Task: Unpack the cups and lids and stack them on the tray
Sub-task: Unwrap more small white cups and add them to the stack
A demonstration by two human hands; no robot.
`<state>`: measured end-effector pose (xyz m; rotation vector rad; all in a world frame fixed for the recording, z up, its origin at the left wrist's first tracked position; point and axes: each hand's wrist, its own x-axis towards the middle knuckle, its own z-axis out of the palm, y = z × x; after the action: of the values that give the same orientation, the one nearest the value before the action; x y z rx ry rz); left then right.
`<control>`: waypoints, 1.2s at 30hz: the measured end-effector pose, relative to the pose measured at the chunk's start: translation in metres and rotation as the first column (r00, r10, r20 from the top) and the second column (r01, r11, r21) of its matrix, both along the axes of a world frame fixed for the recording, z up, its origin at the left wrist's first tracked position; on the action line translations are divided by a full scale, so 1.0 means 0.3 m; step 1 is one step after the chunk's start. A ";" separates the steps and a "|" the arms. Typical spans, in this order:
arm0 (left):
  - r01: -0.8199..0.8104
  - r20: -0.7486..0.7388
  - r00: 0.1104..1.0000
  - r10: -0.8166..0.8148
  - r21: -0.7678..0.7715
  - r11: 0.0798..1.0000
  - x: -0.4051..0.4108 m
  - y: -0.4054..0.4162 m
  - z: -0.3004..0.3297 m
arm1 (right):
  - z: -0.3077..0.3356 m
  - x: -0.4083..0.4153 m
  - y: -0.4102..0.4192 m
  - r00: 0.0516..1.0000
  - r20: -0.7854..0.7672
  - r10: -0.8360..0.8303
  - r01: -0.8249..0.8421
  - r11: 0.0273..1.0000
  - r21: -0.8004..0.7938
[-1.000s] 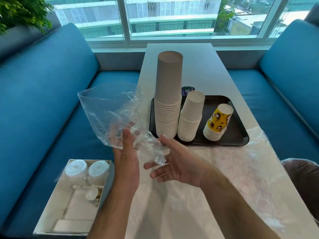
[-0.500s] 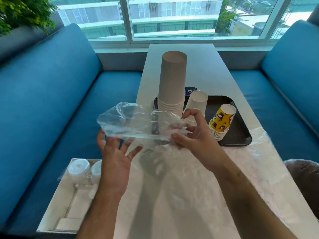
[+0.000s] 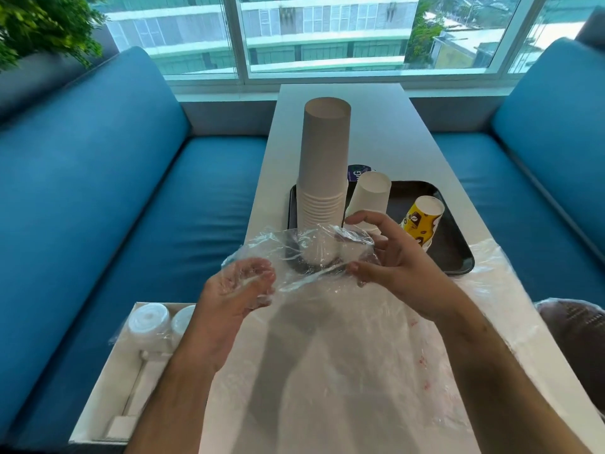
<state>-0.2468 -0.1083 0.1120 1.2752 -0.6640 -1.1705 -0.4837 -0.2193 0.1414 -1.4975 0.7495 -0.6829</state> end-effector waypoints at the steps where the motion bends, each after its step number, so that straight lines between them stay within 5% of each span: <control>1: -0.005 0.010 1.000 0.005 -0.003 1.000 -0.001 -0.001 0.000 | 0.001 -0.007 -0.003 1.000 -0.016 0.002 -0.002 1.000 0.007; 13: -0.110 0.136 0.984 0.119 -0.068 0.992 -0.013 0.002 -0.006 | -0.031 -0.049 -0.023 0.988 0.117 -0.100 0.074 0.975 0.210; 19: -0.014 0.211 0.977 0.030 -0.077 0.997 -0.010 0.011 0.013 | -0.044 -0.025 -0.023 0.991 -0.026 -0.130 0.131 0.991 0.005; 23: 0.085 0.176 0.982 -0.075 -0.052 0.995 0.002 0.022 0.015 | -0.045 -0.027 -0.031 0.970 -0.054 -0.239 0.235 0.969 -0.076; 29: -0.017 0.120 0.992 0.026 -0.072 0.997 0.019 0.027 -0.007 | -0.042 -0.026 -0.048 0.889 -0.026 -0.456 0.456 0.890 -0.015; 36: 0.043 -0.046 0.998 -0.046 -0.063 0.997 0.014 0.033 0.004 | -0.056 -0.029 -0.041 0.952 0.061 -0.301 0.300 0.954 0.022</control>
<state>-0.2427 -0.0982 0.1132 1.1823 -0.6915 -1.2046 -0.4925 -0.2316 0.1246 -1.3563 0.9413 -0.9490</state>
